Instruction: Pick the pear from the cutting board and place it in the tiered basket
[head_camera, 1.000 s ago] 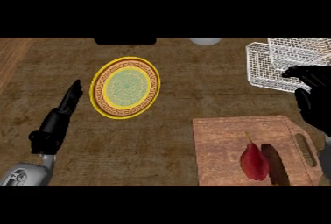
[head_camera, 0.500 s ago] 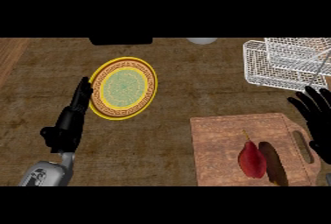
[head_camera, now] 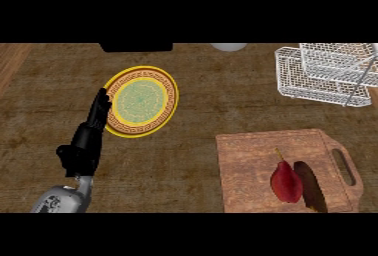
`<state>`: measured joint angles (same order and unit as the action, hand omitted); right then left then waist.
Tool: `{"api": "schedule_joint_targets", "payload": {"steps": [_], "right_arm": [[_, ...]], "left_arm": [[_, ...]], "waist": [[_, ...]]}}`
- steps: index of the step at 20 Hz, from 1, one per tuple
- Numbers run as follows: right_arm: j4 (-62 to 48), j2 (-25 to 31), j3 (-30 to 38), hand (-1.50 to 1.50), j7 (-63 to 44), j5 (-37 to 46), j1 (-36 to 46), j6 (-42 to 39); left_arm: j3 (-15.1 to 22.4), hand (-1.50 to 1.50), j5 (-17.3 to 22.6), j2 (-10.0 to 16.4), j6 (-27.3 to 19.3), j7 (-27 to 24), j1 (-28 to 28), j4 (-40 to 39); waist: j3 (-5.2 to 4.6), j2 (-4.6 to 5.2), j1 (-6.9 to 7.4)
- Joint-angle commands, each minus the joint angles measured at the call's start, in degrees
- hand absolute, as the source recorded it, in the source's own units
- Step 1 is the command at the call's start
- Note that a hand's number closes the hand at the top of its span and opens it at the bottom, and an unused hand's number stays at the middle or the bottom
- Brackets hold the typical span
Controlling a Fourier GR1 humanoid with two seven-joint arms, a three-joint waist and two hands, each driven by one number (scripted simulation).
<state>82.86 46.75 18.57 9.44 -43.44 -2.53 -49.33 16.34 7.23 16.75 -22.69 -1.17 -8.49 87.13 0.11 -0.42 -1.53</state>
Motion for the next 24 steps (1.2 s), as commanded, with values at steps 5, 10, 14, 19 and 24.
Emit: {"api": "schedule_joint_targets", "payload": {"steps": [5, 10, 14, 19, 24], "right_arm": [[17.20, 11.61, 6.26, -1.50, 0.95, 23.65, 1.64, -0.22], [31.01, 7.57, 2.14, -1.50, -5.53, 32.67, -1.77, 6.07], [38.22, 5.36, 1.33, -1.50, -10.71, 34.96, -5.46, 5.13], [45.64, 0.63, -0.60, -1.50, -17.58, 35.80, -6.76, 4.03], [48.24, 0.17, -6.58, -1.50, -28.26, 34.62, -2.47, 3.61]], "left_arm": [[0.55, 0.00, -1.52, -0.57, -1.12, 0.58, -0.06, 0.23], [0.30, 0.00, -1.58, -0.63, -0.31, 0.93, 0.49, 0.90], [-3.07, 0.00, 0.60, -0.11, 2.72, 1.82, -2.49, -0.52], [-0.04, 0.00, -5.03, -3.34, 0.31, 0.17, 0.72, 0.47], [0.89, 0.00, -7.39, -6.07, -0.92, 5.48, -2.09, 1.56]], "waist": [[-0.13, -0.14, -0.26], [-0.16, 0.16, 0.78], [-0.17, 0.28, 0.76], [-0.13, 0.28, 1.02], [-0.14, 0.34, 1.37]]}}
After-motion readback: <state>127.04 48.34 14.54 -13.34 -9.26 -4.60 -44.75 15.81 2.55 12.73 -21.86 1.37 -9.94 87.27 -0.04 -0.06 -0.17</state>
